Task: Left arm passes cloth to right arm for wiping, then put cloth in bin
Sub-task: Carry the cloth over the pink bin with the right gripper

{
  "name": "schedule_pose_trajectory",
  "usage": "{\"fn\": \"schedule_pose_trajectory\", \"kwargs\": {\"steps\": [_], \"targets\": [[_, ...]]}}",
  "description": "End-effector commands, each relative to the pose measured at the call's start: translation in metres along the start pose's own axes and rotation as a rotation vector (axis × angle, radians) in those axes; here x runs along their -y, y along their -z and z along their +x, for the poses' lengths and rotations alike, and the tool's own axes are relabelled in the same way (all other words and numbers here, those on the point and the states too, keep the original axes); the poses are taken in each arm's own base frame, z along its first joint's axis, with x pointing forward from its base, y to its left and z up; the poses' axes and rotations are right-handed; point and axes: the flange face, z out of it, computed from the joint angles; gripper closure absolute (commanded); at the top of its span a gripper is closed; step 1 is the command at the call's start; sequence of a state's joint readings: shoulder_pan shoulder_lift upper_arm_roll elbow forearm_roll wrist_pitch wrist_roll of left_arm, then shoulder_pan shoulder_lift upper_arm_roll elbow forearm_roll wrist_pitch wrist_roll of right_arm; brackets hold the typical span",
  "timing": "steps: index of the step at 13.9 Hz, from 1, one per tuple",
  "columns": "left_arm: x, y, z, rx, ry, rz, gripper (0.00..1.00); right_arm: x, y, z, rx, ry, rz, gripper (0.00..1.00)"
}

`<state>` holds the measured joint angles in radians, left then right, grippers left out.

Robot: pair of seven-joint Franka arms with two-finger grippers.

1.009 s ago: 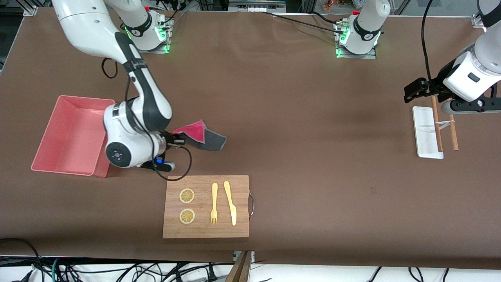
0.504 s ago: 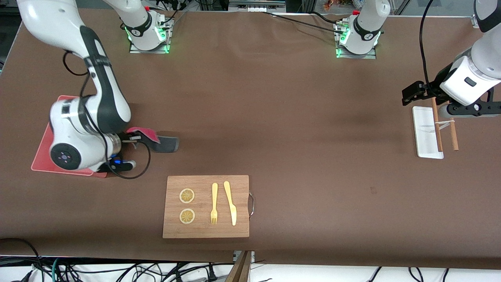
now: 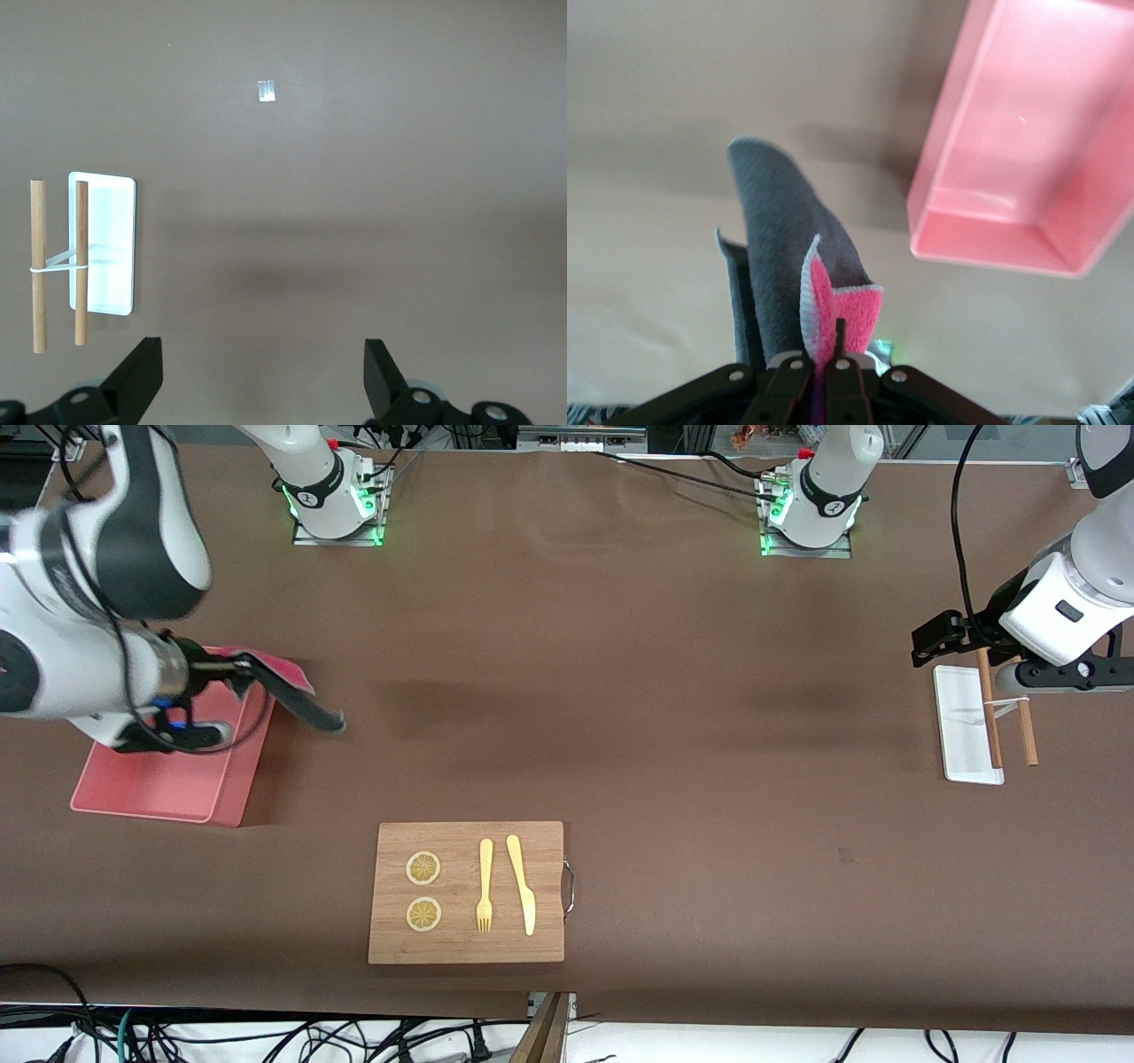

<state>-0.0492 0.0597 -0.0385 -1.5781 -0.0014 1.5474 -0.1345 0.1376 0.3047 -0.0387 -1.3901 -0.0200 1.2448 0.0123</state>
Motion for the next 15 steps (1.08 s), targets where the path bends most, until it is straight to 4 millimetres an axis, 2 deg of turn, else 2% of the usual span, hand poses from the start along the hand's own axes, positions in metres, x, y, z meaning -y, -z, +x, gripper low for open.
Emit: {"fn": "schedule_pose_trajectory", "kwargs": {"steps": [1, 5, 7, 11, 15], "targets": [[-0.003, 0.005, 0.004, -0.004, -0.007, -0.017, 0.0, -0.045, 0.025, -0.019, 0.022, 0.033, 0.002, 1.0], [-0.003, 0.006, 0.004, -0.005, -0.007, -0.017, 0.0, -0.144, 0.015, -0.027, 0.037, 0.131, -0.012, 1.0], [-0.003, 0.006, 0.004, -0.006, -0.007, -0.015, 0.0, -0.174, 0.001, -0.018, 0.041, 0.15, -0.016, 1.0], [-0.001, 0.005, 0.004, -0.005, -0.007, -0.009, 0.0, -0.209, -0.036, 0.011, 0.067, 0.127, -0.045, 1.0], [-0.002, 0.005, 0.004, -0.005, -0.009, -0.009, 0.0, -0.23, -0.092, 0.046, 0.105, 0.118, -0.035, 1.0]]}}
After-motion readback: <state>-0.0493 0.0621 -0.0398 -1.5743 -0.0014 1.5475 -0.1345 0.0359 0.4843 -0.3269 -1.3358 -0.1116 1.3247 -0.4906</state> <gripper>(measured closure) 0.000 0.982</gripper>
